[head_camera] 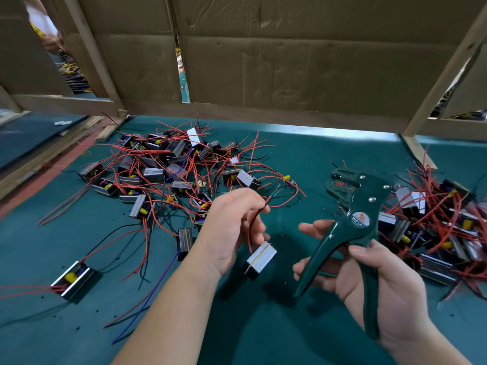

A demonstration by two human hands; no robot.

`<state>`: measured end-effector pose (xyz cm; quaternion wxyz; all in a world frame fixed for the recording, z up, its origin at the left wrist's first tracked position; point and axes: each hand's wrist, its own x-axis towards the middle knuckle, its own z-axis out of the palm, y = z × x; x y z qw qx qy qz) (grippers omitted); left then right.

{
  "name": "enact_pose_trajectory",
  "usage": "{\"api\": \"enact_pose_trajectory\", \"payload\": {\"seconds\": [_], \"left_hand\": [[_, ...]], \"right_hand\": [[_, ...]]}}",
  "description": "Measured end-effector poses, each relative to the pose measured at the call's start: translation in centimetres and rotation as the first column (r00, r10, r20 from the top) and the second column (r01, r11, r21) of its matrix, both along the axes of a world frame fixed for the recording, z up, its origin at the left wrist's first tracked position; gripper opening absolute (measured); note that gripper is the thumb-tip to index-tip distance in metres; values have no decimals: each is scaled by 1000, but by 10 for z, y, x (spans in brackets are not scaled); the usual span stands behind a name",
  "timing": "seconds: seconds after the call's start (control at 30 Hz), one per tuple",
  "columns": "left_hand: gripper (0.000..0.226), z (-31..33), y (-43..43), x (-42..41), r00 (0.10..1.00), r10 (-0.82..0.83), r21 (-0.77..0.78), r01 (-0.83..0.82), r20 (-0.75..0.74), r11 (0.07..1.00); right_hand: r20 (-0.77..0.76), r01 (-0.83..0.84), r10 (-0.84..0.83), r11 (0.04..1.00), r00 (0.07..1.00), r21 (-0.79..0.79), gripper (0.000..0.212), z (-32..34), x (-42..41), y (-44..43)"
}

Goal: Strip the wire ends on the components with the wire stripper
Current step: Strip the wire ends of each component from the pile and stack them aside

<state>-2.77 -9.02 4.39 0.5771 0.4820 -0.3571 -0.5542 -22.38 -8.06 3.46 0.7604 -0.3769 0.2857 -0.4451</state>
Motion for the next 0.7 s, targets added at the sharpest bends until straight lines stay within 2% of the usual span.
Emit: {"api": "enact_pose_trajectory", "payload": {"seconds": [0.1,0.27,0.33,0.4,0.5,0.57,0.7], "left_hand": [[15,0,0,1,999,-32,73,32,-9,997],[21,4,1,-1,981,-133,134,152,-143,979],[19,3,1,-4,989,-135,115,142,-65,983],[18,-2,1,-8,989,-109,62,102,105,993],[19,-8,3,-15,945,-107,-39,124,308,991],[19,-10,3,-18,931,-113,-55,140,348,989],[15,-12,1,-22,940,-69,-59,94,333,994]], "right_hand": [[-9,-18,19,1000,1000,13,74,-2,2,1],[23,-48,48,999,999,-3,74,0,2,2],[86,-52,56,998,995,-44,71,2,1,1],[134,-49,61,995,989,-89,69,4,-1,0],[96,-84,96,989,991,-124,67,5,-3,0],[31,-98,102,988,994,-123,67,4,-2,1],[-26,-112,110,990,994,-84,70,3,0,1]]}}
